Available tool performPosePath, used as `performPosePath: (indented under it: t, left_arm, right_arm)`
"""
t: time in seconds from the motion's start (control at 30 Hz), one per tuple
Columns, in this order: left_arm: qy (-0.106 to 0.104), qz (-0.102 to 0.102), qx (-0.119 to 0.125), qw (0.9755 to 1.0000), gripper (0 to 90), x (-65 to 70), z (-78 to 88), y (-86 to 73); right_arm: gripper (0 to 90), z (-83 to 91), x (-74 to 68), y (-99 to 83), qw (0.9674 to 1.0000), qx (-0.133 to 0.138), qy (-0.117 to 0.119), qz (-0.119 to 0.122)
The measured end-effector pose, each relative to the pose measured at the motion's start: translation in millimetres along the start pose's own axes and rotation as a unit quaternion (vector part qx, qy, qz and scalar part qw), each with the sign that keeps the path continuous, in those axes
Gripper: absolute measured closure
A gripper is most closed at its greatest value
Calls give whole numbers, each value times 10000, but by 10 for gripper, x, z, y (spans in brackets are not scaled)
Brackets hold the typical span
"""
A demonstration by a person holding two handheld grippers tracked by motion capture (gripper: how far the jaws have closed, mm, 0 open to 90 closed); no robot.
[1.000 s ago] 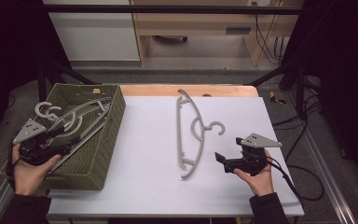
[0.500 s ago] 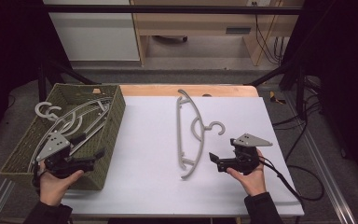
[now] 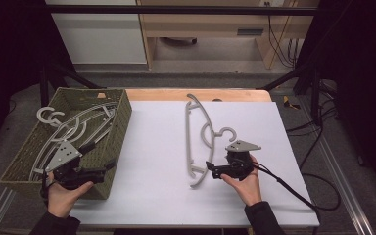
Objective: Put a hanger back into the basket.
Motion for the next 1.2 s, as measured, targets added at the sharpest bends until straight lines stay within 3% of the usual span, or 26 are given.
performPosePath:
  t: [0.17, 0.3, 0.53, 0.6, 0.63, 0.73, 1.2]
  left_arm:
    - [-18, -10, -35, 10000, 90, 5, -17, -6]
    - [-3, -7, -18, 10000, 89, -16, -11, -7]
    - [17, 19, -70, 10000, 88, -37, -30, -24]
    - [4, 13, -88, 10000, 88, -33, -35, -25]
    - [4, 13, -94, 10000, 88, -33, -36, -26]
    - [4, 18, -94, 10000, 88, -35, -32, -27]
    - [33, 19, -73, 10000, 89, -45, -8, -24]
  right_arm:
    - [119, -190, -35, -35, 9995, -303, 28, 0]
    - [153, -357, -47, -71, 9984, -551, -103, 68]
    - [243, -543, -24, -82, 9975, -649, -288, 48]
    - [324, -548, -22, -72, 9977, -643, -229, -52]
    - [370, -543, -9, -79, 9970, -708, -307, -44]
    - [422, -553, 9, -95, 9959, -828, -306, -178]
    - [540, -527, -5, -110, 9931, -1060, -28, -501]
Point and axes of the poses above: each handheld gripper's, and its own axes: z roughly backward along the jaws, y roughly out of its top, x roughly to its right, the point moved 6 cm from there along -z, roughly forward along the jaws, and after that the axes turned 15 degrees about -x, right-handed, at the moved point
